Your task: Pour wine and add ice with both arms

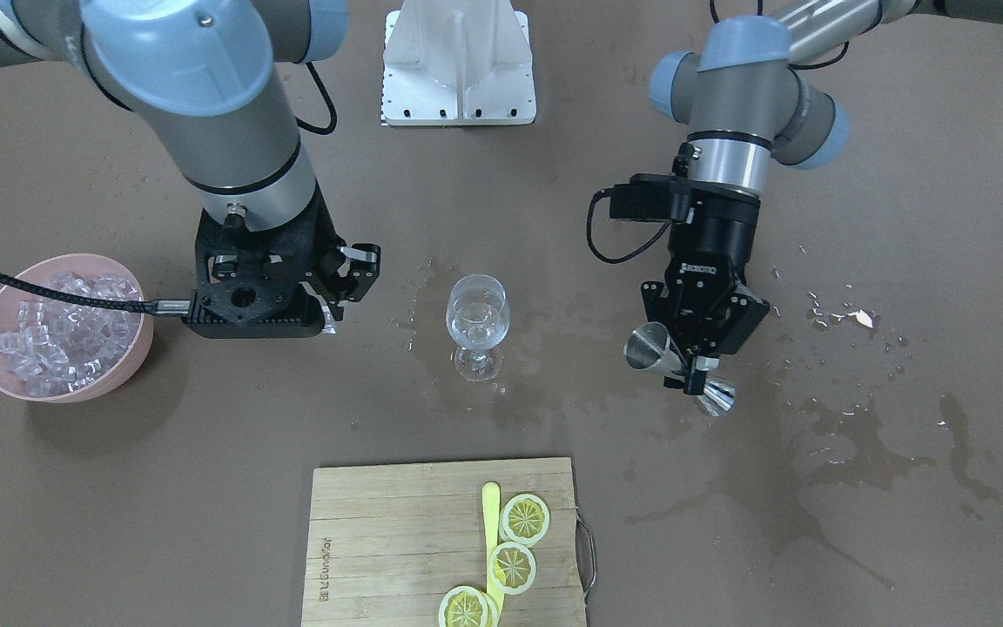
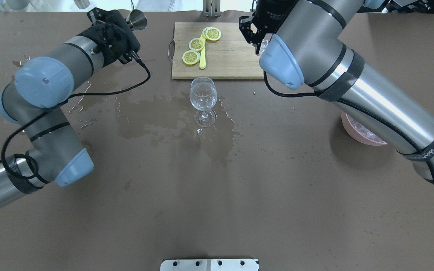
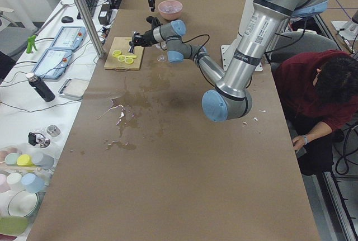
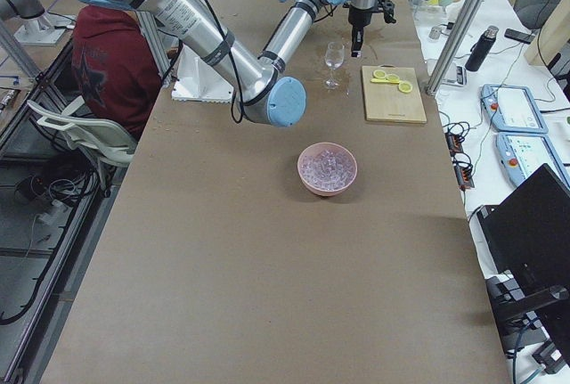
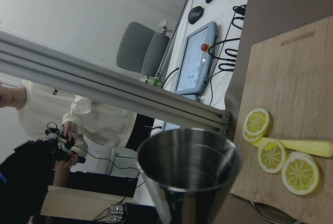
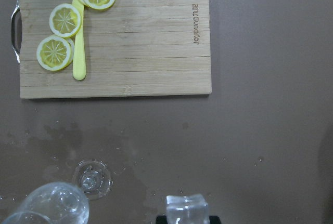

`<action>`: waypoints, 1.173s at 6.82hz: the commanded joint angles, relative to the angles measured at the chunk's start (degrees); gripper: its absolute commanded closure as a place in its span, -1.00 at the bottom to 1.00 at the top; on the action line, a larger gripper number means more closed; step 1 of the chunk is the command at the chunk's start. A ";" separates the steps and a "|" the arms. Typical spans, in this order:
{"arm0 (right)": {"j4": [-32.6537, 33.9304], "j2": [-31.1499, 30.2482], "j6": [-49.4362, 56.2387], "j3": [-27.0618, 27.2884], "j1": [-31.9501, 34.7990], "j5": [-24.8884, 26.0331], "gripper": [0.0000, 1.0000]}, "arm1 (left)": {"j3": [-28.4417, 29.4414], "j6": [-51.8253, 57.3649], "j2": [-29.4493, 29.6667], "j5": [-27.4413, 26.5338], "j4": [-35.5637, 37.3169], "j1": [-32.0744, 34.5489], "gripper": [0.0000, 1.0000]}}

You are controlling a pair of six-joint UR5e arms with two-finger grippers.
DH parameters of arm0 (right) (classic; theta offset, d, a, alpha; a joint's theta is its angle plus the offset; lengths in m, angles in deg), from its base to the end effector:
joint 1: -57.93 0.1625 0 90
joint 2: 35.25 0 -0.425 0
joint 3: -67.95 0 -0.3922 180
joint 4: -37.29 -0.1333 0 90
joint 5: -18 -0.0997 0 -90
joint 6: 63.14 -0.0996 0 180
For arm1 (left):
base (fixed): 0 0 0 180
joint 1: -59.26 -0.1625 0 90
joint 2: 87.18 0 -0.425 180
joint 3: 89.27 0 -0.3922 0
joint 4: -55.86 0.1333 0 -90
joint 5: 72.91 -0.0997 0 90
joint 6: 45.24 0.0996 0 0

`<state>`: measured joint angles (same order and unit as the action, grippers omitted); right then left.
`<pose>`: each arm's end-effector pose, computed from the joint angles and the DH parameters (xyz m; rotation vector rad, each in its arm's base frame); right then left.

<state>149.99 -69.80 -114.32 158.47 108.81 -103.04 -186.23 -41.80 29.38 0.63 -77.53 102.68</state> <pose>-0.3779 -0.5945 0.0952 0.0262 -0.7718 0.0427 0.3485 -0.5521 0.2506 1.3460 0.2677 0.5418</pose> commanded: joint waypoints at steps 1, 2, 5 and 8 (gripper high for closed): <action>-0.11 3.86 -3.47 -2.97 -2.88 2.12 0.53 | 0.02 -7.91 -5.25 8.19 -3.77 5.35 1.00; -0.20 4.75 -4.96 -3.42 -4.63 3.26 0.53 | 0.11 -8.88 -7.72 8.46 -5.81 6.58 1.00; -0.20 8.44 -5.85 -6.32 -8.06 5.10 0.53 | 0.90 -28.07 -15.89 17.24 -13.19 11.07 1.00; -0.38 8.36 -6.73 -6.41 -10.71 7.31 0.53 | 5.78 -38.74 -22.15 15.59 -22.82 11.95 1.00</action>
<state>149.69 -61.48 -120.99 152.12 98.85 -96.08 -183.50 -76.60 8.97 17.02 -95.07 114.14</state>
